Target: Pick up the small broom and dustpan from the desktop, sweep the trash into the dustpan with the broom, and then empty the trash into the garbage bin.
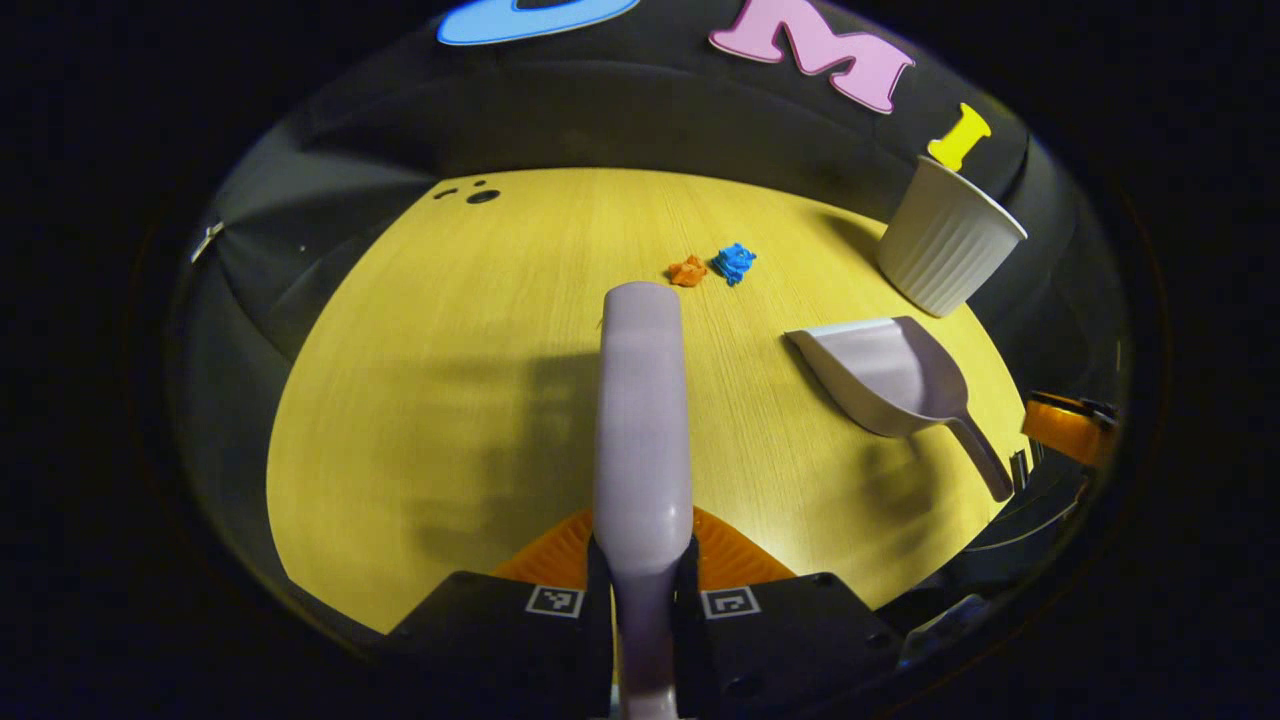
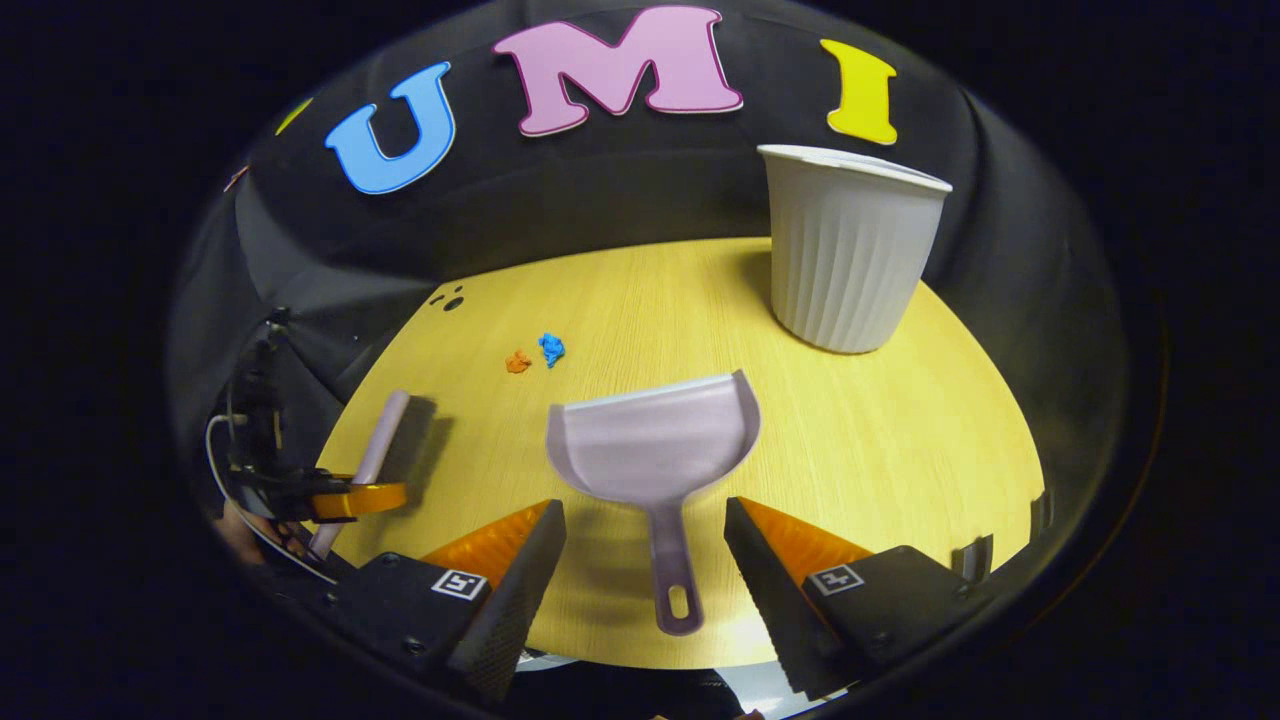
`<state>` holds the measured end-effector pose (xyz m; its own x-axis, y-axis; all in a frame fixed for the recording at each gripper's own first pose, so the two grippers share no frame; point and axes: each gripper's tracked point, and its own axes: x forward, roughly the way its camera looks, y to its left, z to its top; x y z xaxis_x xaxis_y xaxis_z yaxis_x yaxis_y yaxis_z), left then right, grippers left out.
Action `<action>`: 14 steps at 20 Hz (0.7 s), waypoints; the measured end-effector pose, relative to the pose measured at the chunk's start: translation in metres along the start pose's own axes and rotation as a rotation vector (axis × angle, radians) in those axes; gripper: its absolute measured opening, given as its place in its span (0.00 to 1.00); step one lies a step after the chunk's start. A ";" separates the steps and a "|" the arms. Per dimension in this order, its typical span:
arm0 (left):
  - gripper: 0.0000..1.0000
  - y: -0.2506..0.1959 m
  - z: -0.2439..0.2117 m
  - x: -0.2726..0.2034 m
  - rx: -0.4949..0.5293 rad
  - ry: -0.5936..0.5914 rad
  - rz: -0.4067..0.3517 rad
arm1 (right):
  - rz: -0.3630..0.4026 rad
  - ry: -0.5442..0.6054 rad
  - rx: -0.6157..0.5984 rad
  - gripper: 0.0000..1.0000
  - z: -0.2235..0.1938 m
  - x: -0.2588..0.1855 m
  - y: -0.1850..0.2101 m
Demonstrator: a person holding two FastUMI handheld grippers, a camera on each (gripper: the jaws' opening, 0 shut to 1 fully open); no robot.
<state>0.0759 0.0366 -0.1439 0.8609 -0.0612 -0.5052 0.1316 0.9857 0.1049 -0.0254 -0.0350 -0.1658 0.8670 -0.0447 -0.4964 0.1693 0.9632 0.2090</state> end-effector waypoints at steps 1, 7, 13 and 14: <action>0.29 0.007 -0.002 -0.010 -0.009 -0.016 0.025 | -0.001 0.020 0.003 1.00 -0.003 0.006 -0.001; 0.29 0.031 -0.029 -0.050 -0.100 -0.026 0.097 | -0.028 0.142 -0.011 0.99 -0.028 0.045 -0.017; 0.27 0.037 -0.061 -0.059 -0.182 0.015 0.140 | -0.063 0.249 -0.042 0.99 -0.058 0.083 -0.024; 0.27 0.037 -0.064 -0.061 -0.188 0.017 0.146 | -0.064 0.260 -0.040 0.97 -0.060 0.087 -0.024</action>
<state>-0.0034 0.0872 -0.1636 0.8552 0.0854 -0.5112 -0.0890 0.9959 0.0176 0.0184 -0.0463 -0.2646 0.7047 -0.0412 -0.7083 0.1969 0.9705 0.1395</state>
